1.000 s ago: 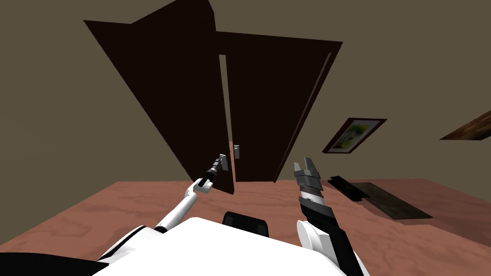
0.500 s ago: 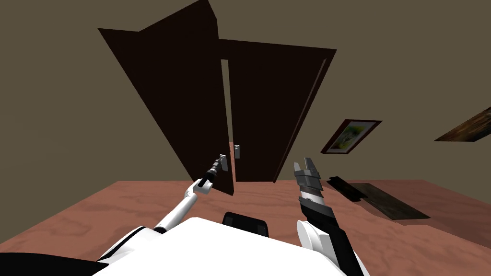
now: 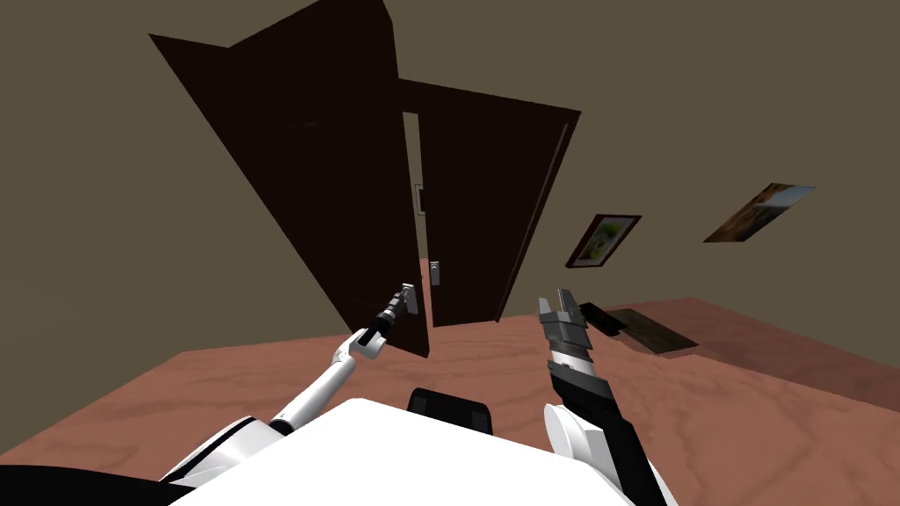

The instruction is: Pull the door open

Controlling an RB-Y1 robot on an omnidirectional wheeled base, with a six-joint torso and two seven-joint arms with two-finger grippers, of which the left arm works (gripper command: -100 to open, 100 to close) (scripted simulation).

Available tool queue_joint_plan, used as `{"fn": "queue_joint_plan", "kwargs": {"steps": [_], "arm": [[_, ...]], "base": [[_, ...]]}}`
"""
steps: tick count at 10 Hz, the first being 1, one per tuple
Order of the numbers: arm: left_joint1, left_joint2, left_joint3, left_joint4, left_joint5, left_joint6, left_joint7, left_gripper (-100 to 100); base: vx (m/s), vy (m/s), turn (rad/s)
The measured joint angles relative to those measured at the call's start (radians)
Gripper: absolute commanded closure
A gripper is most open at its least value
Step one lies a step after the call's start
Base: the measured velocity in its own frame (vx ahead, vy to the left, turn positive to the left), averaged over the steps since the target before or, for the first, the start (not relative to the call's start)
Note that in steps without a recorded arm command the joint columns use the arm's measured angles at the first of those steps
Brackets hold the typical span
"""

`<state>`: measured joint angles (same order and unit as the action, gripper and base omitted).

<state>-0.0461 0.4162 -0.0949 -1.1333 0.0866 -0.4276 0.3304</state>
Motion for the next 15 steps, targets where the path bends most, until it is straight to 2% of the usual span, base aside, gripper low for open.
{"fn": "queue_joint_plan", "kwargs": {"steps": [2,5,6,9,11,15], "arm": [[0.025,0.030,-0.033,-0.017,0.000,-0.016,0.031,100],[0.042,0.072,-0.073,-0.032,0.001,-0.040,0.072,100],[0.045,0.071,-0.078,-0.031,0.000,-0.042,0.075,100],[0.069,0.109,-0.098,-0.051,0.001,-0.074,0.101,100],[0.088,0.144,-0.118,-0.063,0.000,-0.102,0.127,100],[0.126,0.195,-0.152,-0.083,-0.002,-0.150,0.165,100]], "base": [[-0.199,0.131,-0.171],[-0.177,0.122,-0.125],[-0.140,0.053,-0.116],[-0.185,0.109,-0.115],[-0.193,0.116,-0.101],[-0.157,0.094,-0.073]]}}
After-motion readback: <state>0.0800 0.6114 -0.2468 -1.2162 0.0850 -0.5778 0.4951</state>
